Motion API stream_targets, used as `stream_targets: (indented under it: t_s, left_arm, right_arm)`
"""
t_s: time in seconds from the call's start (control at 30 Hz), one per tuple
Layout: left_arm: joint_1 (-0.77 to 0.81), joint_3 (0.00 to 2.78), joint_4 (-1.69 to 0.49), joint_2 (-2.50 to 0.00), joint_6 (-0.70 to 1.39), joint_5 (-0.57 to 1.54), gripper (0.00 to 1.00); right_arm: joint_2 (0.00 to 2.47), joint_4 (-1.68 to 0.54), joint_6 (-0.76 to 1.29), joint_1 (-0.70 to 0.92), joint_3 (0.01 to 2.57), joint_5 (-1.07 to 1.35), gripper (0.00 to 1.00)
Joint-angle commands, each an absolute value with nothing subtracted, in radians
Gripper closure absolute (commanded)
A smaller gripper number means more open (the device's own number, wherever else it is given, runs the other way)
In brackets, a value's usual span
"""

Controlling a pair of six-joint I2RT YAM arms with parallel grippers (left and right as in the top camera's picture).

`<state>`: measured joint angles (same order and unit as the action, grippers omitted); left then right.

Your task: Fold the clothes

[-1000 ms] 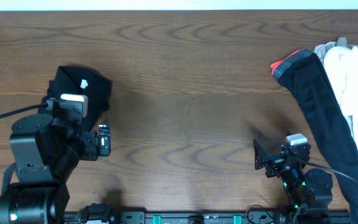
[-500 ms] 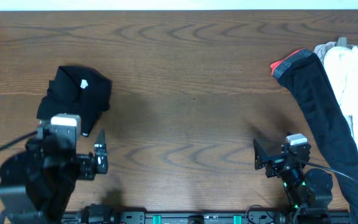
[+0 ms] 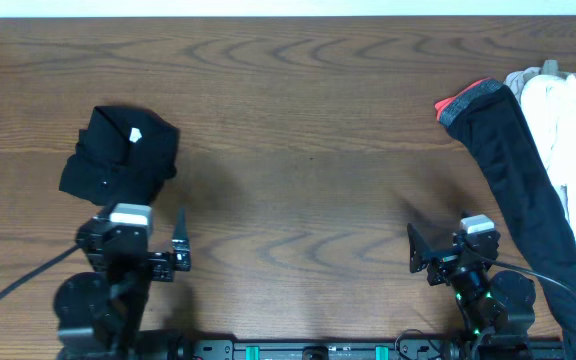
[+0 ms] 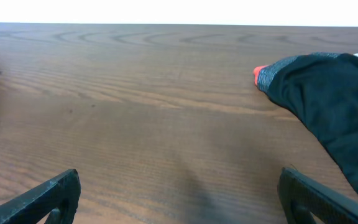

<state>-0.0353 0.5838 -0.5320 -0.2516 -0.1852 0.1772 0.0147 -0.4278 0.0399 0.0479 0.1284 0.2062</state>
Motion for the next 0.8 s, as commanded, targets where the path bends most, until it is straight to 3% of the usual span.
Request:
stream_targets:
  t_s: [0.0,0.33,0.77]
  left_arm:
    - [-0.031,0.473,-0.476,-0.171,-0.197,0.228,0.02]
    - [-0.031,0.278,-0.394,-0.001,-0.178,0.228,0.02]
    - [0.008,0.066,-0.170,-0.002,-0.178,0.229,0.02]
  right_arm:
    - [0.007,-0.426,0.028,0.033,0.124,0.210,0.01]
    - [0.007,-0.426,0.028,0.033,0.124,0.210,0.01]
    - [0.007,-0.426,0.028,0.033,0.124,0.210,0.01]
